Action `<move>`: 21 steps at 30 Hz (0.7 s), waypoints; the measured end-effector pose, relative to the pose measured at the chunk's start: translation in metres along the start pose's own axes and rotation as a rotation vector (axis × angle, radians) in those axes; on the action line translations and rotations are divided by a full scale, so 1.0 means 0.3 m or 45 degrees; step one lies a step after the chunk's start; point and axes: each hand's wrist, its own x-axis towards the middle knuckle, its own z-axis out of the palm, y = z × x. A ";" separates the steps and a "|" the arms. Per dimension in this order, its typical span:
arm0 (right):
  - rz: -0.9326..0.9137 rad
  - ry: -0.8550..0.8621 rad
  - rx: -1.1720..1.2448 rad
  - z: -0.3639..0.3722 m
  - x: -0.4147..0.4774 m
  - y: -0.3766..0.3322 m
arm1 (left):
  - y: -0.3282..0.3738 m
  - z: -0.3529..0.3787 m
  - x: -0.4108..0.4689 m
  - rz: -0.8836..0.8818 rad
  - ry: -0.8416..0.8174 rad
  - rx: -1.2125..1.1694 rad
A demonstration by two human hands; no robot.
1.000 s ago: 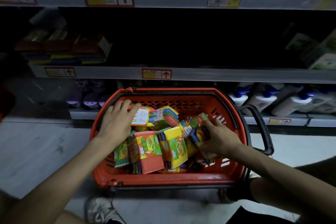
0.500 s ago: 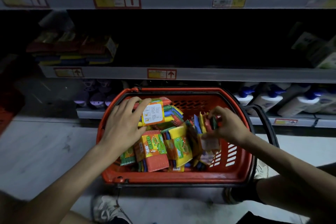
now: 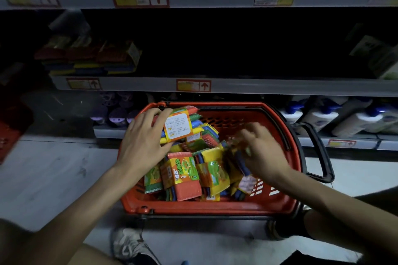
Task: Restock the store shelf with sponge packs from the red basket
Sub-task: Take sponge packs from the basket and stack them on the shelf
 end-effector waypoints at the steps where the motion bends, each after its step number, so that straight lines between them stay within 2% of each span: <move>1: -0.139 -0.026 -0.002 0.022 -0.005 -0.038 | 0.000 0.003 -0.002 -0.005 0.002 0.009; 3: -0.301 -0.196 0.087 0.055 -0.008 -0.122 | 0.004 0.009 -0.007 0.008 0.022 0.038; 4: -0.272 -0.296 0.214 0.063 -0.006 -0.161 | 0.007 0.011 -0.010 0.031 0.050 0.053; 6: -0.025 -0.456 0.584 0.059 0.012 -0.240 | 0.018 0.010 -0.020 0.097 0.126 0.070; 10: 0.706 -0.626 1.530 -0.003 0.089 -0.325 | 0.041 0.012 -0.040 0.230 0.246 0.084; 12: 0.899 -0.626 1.772 -0.029 0.105 -0.323 | 0.042 0.014 -0.043 0.261 0.310 0.058; 14: 0.954 -0.578 1.923 -0.045 0.112 -0.317 | 0.042 0.020 -0.046 0.329 0.378 -0.001; 17: 1.008 -0.465 1.994 -0.053 0.125 -0.313 | 0.057 0.031 -0.061 0.450 0.416 -0.045; 21: 0.981 -0.341 2.062 -0.070 0.156 -0.282 | 0.079 -0.001 -0.059 0.371 0.251 -0.274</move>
